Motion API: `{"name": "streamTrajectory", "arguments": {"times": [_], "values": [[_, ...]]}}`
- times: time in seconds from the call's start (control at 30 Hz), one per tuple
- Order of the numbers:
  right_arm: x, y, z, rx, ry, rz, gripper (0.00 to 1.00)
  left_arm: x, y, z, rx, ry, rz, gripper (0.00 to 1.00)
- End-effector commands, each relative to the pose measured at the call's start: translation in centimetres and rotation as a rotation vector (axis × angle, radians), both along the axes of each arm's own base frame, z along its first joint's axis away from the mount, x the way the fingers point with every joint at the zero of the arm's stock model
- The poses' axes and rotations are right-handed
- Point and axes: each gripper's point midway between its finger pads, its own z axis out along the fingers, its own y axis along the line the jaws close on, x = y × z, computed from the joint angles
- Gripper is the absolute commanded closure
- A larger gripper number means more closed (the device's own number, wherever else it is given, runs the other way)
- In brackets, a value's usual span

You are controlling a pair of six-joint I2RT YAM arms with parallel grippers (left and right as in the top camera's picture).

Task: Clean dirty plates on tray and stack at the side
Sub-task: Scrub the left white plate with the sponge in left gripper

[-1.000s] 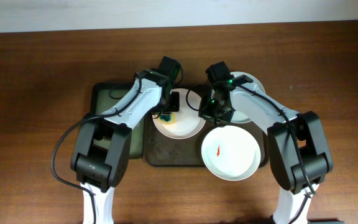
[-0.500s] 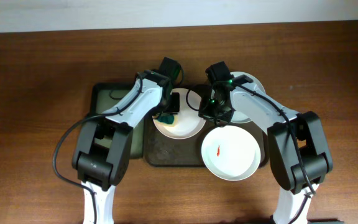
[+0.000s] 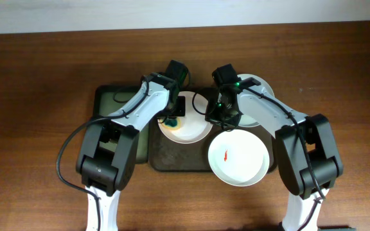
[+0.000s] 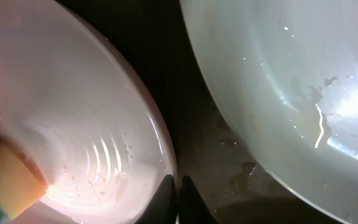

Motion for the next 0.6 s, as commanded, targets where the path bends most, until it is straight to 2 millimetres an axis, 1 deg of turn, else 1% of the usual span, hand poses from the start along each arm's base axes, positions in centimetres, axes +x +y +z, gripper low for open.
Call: {"name": "streamTrajectory", "arguments": {"times": [0.0,0.03,0.13,0.3,0.43,0.57], "values": [[0.3,0.0,-0.1,-0.024,-0.012,0.001,0.96,-1.5,0.3,-4.2,0.033,0.101,-0.011,1.00],[0.3,0.0,-0.1,-0.024,-0.012,0.001,0.96,-1.8,0.1,-4.7,0.022,0.119,-0.022,1.00],[0.3,0.2,-0.1,-0.024,-0.012,0.005,0.96,-2.8,-1.6,-6.2,-0.069,0.182,-0.117,1.00],[0.0,1.0,-0.1,-0.021,-0.019,0.025,0.96,-3.9,-3.4,-6.3,-0.176,0.230,-0.178,1.00],[-0.1,1.7,-0.6,-0.021,-0.019,0.043,0.96,-3.9,-3.5,-6.3,-0.179,0.232,-0.178,1.00],[-0.4,1.7,-1.5,-0.030,0.003,0.045,0.96,-3.9,-3.5,-6.4,-0.178,0.232,-0.178,1.00]]}}
